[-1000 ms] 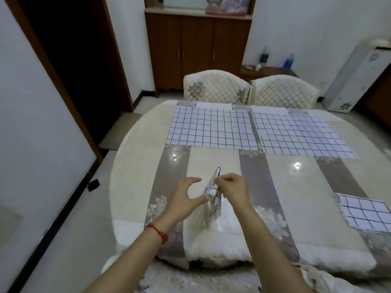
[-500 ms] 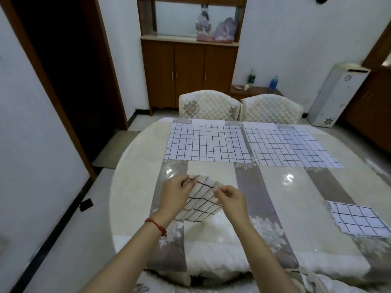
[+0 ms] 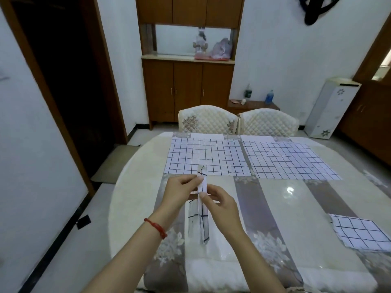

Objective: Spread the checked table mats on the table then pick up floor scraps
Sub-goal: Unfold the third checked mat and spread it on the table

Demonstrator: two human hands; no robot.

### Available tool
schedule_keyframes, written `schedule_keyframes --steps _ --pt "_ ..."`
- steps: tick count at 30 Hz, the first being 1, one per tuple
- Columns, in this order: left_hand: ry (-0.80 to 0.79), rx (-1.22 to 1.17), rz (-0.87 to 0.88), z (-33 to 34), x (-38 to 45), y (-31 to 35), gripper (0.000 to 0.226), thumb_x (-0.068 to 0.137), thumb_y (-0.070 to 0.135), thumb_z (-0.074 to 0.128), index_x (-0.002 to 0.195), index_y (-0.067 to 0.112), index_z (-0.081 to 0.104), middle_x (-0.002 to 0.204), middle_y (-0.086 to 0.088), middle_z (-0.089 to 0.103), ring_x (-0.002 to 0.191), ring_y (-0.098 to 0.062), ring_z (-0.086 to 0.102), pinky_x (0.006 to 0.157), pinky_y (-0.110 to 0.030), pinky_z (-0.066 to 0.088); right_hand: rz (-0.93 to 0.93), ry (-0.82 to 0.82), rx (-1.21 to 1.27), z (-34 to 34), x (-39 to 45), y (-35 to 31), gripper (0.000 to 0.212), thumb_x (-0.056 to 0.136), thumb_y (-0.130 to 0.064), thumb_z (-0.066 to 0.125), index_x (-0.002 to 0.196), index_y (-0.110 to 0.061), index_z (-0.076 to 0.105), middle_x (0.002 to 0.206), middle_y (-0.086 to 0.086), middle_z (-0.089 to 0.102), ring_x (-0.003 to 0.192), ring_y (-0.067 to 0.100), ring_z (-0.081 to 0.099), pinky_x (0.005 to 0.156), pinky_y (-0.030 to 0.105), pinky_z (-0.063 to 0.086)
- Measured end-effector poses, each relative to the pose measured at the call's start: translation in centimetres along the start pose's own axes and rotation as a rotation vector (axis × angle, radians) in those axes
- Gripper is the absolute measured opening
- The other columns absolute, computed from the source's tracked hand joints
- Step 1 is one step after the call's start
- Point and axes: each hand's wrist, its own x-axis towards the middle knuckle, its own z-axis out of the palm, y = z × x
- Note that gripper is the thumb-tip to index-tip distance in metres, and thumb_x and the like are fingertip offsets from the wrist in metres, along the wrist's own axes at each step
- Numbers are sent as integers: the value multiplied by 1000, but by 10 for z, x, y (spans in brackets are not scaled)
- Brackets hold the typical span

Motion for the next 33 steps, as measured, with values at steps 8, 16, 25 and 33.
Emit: schedule_keyframes --steps 8,16,25,33 --pt "36 -37 -17 -6 -2 -5 26 79 10 68 60 27 72 63 12 71 64 -4 66 60 -15 55 -19 -88 -7 7 2 -7 32 82 -26 67 113 -30 61 104 -12 68 95 3 61 65 8 48" --pt "14 -81 -8 -17 -2 -5 11 82 10 65 86 6 73 82 -7 75 79 -18 72 71 -23 58 -43 -198 12 6 8 -7 18 88 -25 58 101 -32 68 101 4 71 98 20 64 89 35 51" --pt "134 90 33 -32 12 -7 14 81 7 65 67 8 68 64 0 64 63 -7 57 67 -20 47 1 -82 -35 0 20 3 29 76 -19 51 54 -6 38 55 2 32 59 15 29 58 29 23" --pt "105 522 158 -77 30 6 20 82 10 65 65 20 63 66 3 64 61 -4 55 65 -21 42 -45 -23 -200 -21 44 6 34 74 -33 51 50 -20 30 53 -4 23 57 14 23 58 29 17"
